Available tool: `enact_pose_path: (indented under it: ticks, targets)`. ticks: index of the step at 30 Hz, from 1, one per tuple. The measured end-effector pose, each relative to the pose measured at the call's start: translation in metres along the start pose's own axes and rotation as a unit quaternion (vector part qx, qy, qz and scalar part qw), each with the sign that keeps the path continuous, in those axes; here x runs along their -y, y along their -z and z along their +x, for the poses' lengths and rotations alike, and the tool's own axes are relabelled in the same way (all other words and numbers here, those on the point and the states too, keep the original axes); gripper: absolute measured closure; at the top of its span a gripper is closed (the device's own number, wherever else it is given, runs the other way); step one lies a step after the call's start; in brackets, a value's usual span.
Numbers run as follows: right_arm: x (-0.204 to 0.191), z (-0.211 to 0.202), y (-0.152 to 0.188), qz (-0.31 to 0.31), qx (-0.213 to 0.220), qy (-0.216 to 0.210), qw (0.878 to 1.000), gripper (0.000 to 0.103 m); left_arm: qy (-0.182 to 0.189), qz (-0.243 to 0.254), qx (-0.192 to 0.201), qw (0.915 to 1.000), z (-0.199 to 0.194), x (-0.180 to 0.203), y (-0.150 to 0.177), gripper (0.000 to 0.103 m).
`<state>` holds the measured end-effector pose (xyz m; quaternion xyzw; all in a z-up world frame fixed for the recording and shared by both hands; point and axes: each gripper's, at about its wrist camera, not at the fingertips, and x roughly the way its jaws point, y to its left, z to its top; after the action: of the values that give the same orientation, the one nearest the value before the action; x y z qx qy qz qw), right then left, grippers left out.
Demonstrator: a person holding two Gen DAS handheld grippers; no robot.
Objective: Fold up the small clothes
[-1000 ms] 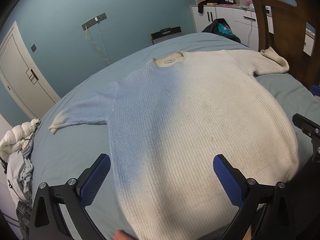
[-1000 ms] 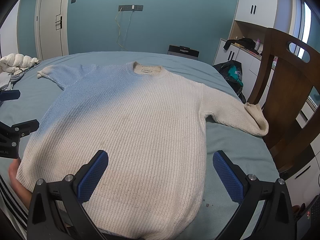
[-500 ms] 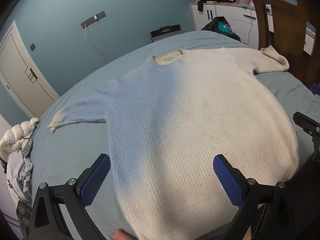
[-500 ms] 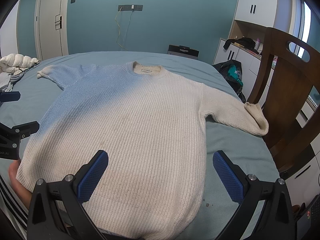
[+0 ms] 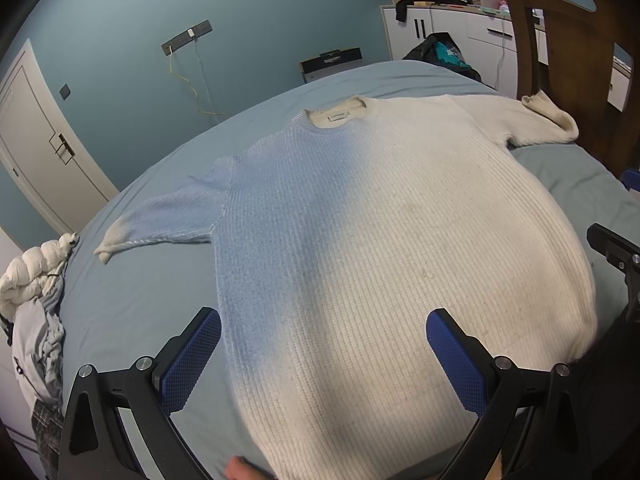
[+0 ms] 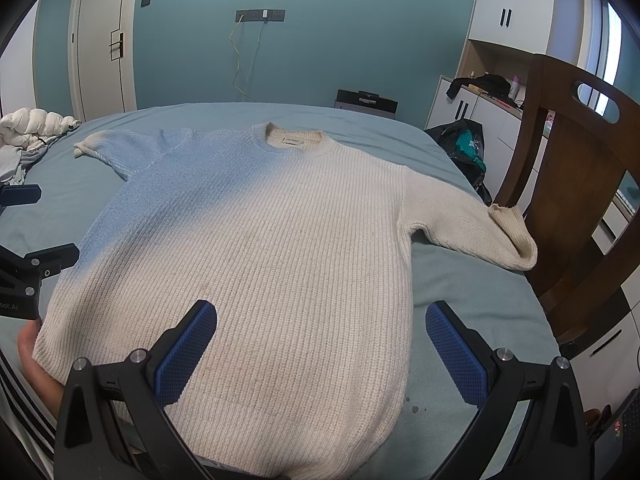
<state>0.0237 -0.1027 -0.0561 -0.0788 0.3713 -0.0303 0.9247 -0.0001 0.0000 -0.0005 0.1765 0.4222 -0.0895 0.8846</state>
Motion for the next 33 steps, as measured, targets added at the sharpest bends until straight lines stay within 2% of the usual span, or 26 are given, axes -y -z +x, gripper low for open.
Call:
enact_pose_path:
  ticks: [10,17,23,27,33]
  targets:
    - [-0.003,-0.003,0.001,-0.006,0.001,0.004,1.0,0.001,-0.002,-0.004,-0.008,1.0,0.002,-0.003,0.001,0.0]
    - [-0.01,-0.008,0.0,-0.022,0.014,0.005,1.0,0.001,0.002,-0.002,0.002,1.0,-0.006,0.0,0.001,0.0]
    - [-0.015,-0.011,0.0,-0.036,0.019,0.01,0.999,0.001,0.016,0.0,0.003,0.9999,-0.015,0.003,0.002,0.0]
    - [-0.019,-0.006,-0.001,-0.041,0.006,0.013,0.999,0.001,0.034,-0.01,-0.005,0.9994,-0.017,0.001,0.004,0.0]
    - [-0.012,0.0,-0.003,-0.02,-0.013,-0.002,1.0,0.001,0.039,-0.039,-0.016,0.9984,-0.014,-0.009,0.005,0.0]
